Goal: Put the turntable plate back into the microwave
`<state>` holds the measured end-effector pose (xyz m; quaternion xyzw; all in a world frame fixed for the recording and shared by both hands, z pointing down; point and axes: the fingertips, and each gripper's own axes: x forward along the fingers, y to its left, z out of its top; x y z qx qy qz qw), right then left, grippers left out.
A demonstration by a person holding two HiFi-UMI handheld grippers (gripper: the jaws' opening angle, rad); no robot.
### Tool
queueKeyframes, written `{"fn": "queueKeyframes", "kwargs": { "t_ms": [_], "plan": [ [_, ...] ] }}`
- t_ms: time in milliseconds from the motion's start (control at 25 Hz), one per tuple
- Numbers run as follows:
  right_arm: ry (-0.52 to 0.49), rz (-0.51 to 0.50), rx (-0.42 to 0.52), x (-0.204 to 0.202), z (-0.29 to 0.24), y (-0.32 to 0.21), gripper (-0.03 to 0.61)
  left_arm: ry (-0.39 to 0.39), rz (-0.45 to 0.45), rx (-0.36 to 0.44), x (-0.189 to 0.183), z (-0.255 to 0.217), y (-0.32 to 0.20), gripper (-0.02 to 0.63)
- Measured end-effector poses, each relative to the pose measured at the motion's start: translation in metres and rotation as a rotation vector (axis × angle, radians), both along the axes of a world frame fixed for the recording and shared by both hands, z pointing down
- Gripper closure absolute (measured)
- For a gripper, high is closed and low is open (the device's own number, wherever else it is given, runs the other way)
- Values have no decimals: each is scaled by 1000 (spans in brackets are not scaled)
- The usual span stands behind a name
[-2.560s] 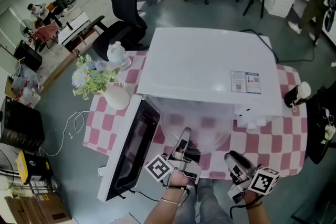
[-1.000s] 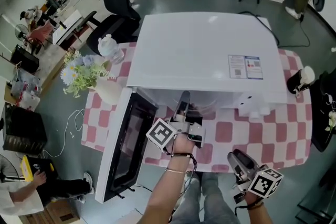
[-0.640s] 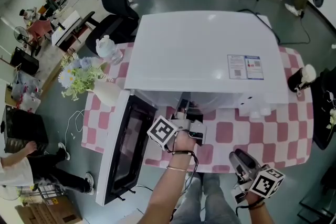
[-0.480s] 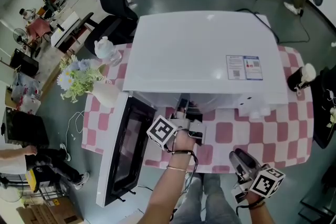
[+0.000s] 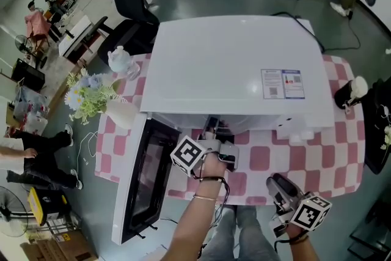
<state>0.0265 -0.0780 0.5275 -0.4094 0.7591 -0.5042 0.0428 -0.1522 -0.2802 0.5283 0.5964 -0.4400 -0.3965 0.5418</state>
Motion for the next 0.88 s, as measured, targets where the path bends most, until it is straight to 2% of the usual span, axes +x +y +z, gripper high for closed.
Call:
{"fn": "queueKeyframes", "kwargs": {
  "t_ms": [880],
  "plan": [
    [-25, -1, -7, 3, 1, -11, 430, 6, -13, -54, -2, 7, -19, 581]
  ]
}}
